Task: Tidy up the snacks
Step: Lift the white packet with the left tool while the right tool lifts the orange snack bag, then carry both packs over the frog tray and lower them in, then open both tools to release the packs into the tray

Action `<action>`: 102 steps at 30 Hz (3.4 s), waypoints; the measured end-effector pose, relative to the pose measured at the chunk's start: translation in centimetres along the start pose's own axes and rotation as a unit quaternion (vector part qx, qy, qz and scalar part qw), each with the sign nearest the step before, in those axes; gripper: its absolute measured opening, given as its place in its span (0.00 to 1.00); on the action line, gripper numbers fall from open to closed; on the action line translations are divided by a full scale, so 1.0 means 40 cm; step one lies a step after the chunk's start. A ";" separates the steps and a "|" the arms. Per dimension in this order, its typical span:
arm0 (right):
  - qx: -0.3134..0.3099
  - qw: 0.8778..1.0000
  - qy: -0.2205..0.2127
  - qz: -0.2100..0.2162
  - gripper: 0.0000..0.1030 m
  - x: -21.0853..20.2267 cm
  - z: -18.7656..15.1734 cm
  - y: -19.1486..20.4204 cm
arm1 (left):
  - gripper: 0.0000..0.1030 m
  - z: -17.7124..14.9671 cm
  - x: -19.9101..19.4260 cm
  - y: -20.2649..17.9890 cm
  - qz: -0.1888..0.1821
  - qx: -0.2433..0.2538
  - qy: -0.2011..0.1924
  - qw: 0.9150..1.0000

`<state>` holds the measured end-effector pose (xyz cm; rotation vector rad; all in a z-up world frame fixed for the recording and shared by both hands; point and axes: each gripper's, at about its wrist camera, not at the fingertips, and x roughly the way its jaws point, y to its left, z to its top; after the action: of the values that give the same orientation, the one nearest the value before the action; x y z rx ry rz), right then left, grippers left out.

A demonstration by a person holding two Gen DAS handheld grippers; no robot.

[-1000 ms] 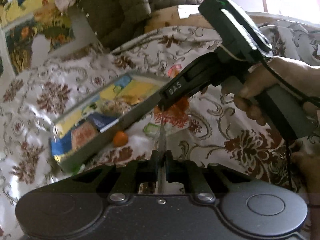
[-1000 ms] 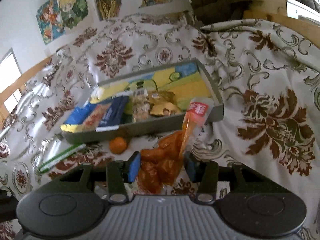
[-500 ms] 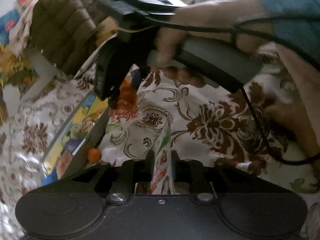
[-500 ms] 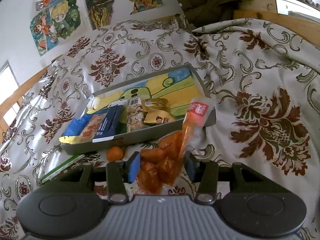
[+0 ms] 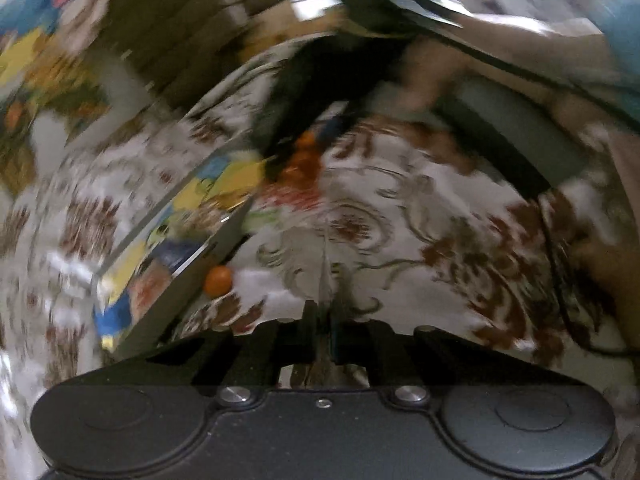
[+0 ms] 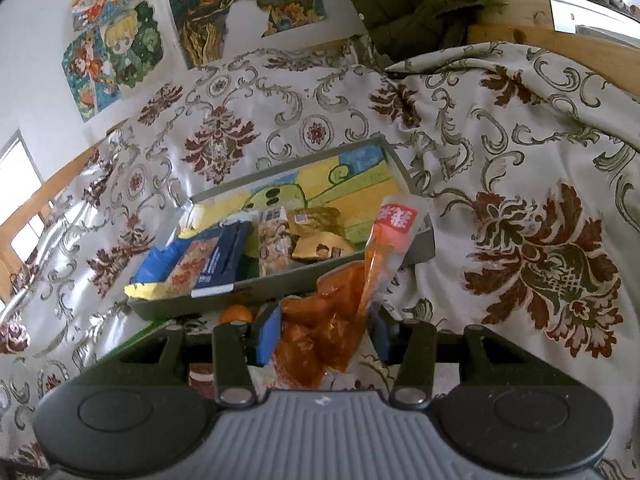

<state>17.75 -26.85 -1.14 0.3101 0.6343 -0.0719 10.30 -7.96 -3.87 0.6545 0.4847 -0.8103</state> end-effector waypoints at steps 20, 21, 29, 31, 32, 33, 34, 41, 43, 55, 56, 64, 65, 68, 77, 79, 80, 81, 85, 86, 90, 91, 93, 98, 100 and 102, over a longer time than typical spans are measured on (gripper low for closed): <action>0.017 0.998 -0.040 0.052 0.48 -0.068 0.042 -0.007 | 0.05 0.103 -0.042 0.257 0.009 -0.279 -0.065 0.958; 0.019 0.998 -0.040 0.053 0.48 -0.068 0.043 -0.007 | 0.05 0.111 -0.038 0.262 0.012 -0.283 -0.067 0.957; 0.021 0.996 -0.057 0.062 0.48 -0.045 0.080 -0.010 | 0.05 0.194 0.020 0.333 0.040 -0.307 -0.087 0.947; 0.015 0.996 -0.063 0.060 0.48 -0.027 0.100 -0.009 | 0.05 0.221 0.049 0.357 0.047 -0.308 -0.089 0.946; 0.014 0.996 -0.065 0.060 0.48 -0.019 0.109 -0.010 | 0.05 0.233 0.065 0.368 0.050 -0.308 -0.089 0.946; 0.015 0.996 -0.067 0.061 0.48 -0.006 0.120 -0.014 | 0.05 0.245 0.081 0.377 0.053 -0.308 -0.089 0.946; 0.016 0.996 -0.068 0.059 0.48 0.004 0.129 -0.017 | 0.05 0.258 0.100 0.387 0.056 -0.309 -0.089 0.945; 0.038 0.995 -0.074 0.049 0.48 0.111 0.191 -0.055 | 0.05 0.319 0.242 0.432 0.059 -0.306 -0.077 0.947; 0.045 0.995 -0.074 0.039 0.48 0.140 0.202 -0.068 | 0.05 0.332 0.282 0.438 0.055 -0.303 -0.073 0.948; 0.011 0.998 -0.058 -0.009 0.49 0.258 0.219 -0.111 | 0.05 0.349 0.456 0.488 0.023 -0.332 -0.040 0.942; 0.008 0.998 -0.059 -0.012 0.49 0.265 0.217 -0.109 | 0.05 0.346 0.463 0.490 0.019 -0.340 -0.038 0.940; 0.007 0.998 -0.058 -0.021 0.59 0.288 0.211 -0.109 | 0.07 0.316 0.500 0.493 0.028 -0.361 -0.018 0.932; 0.009 0.998 -0.057 -0.023 0.60 0.289 0.210 -0.112 | 0.11 0.313 0.498 0.494 0.032 -0.361 -0.017 0.932; 0.011 0.998 -0.054 -0.027 0.64 0.289 0.209 -0.117 | 0.28 0.310 0.491 0.499 0.047 -0.366 -0.016 0.929; -0.019 0.995 -0.080 -0.055 0.86 0.258 0.213 -0.095 | 0.78 0.321 0.430 0.505 0.077 -0.367 -0.036 0.926; -0.021 0.995 -0.085 -0.055 0.89 0.248 0.215 -0.093 | 0.85 0.323 0.410 0.506 0.085 -0.371 -0.042 0.924; -0.021 0.994 -0.087 -0.056 0.91 0.243 0.216 -0.093 | 0.89 0.323 0.399 0.505 0.089 -0.374 -0.047 0.922; -0.021 0.994 -0.091 -0.055 0.92 0.235 0.217 -0.092 | 0.91 0.322 0.387 0.505 0.091 -0.377 -0.052 0.920; -0.014 0.993 -0.104 -0.047 0.97 0.205 0.223 -0.093 | 0.99 0.318 0.331 0.502 0.106 -0.386 -0.070 0.914; -0.014 0.993 -0.109 -0.043 0.99 0.195 0.225 -0.093 | 0.99 0.316 0.314 0.502 0.111 -0.390 -0.073 0.911; -0.023 0.991 -0.130 -0.030 1.00 0.145 0.225 -0.076 | 0.99 0.308 0.251 0.503 0.122 -0.405 -0.080 0.902; -0.025 0.990 -0.133 -0.027 1.00 0.133 0.224 -0.071 | 0.99 0.306 0.236 0.502 0.124 -0.409 -0.082 0.900; -0.030 0.989 -0.142 -0.024 1.00 0.108 0.223 -0.059 | 0.99 0.300 0.198 0.495 0.129 -0.413 -0.090 0.897; -0.066 0.983 -0.171 -0.021 1.00 0.023 0.210 -0.012 | 0.99 0.275 0.097 0.454 0.164 -0.414 -0.114 0.888; -0.078 0.980 -0.180 -0.021 1.00 -0.018 0.199 0.006 | 0.99 0.258 0.058 0.431 0.178 -0.413 -0.120 0.885; -0.085 0.978 -0.191 -0.025 1.00 -0.060 0.183 0.021 | 0.99 0.238 0.020 0.402 0.192 -0.406 -0.123 0.885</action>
<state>20.14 -28.35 6.08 0.1088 0.2637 -0.1203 24.80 -6.69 7.85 -0.1410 0.3946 -0.2485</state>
